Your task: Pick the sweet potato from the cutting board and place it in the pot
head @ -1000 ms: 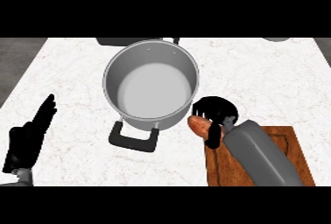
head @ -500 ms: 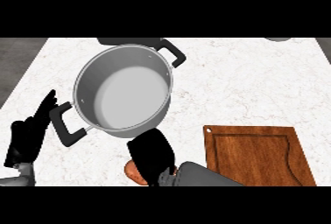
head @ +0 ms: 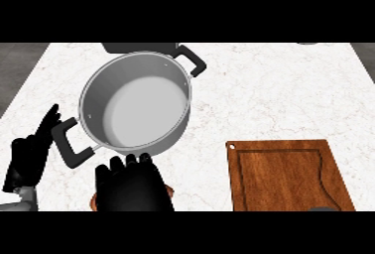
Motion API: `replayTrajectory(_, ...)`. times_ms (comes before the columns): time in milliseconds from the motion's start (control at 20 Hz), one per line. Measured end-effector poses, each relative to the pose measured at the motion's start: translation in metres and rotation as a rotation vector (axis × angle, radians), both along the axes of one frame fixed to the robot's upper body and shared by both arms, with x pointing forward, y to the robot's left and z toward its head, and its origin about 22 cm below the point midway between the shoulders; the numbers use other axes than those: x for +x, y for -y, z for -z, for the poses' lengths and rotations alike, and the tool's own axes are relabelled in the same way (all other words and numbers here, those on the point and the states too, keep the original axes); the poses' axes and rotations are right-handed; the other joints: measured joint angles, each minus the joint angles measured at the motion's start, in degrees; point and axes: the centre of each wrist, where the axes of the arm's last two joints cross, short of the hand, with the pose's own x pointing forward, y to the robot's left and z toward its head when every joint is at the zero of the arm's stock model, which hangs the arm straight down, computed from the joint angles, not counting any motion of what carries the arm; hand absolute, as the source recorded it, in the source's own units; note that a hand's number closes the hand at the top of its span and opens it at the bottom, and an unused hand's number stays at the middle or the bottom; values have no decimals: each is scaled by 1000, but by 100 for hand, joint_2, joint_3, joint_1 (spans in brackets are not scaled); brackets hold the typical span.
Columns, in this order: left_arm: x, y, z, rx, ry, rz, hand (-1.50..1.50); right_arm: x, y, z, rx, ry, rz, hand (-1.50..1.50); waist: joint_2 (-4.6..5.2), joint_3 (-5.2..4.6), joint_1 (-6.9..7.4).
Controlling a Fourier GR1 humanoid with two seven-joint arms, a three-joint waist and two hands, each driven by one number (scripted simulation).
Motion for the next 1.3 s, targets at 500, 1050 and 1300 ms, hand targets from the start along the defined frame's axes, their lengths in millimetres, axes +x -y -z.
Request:
replayTrajectory(500, -2, 2, -5, -7, 7, 0, 0, 18, -3, -52, 250, 68, 29, 150, 49, -2, -43)
replayTrajectory(1050, -6, -2, 1, -1, 6, -3, 0, 99, -7, -66, 377, 63, 124, 150, 88, -2, -72)
replayTrajectory(1300, -3, 1, -5, -5, 13, -2, 0, 146, -3, -59, 371, 54, 136, 150, 100, -1, -49)
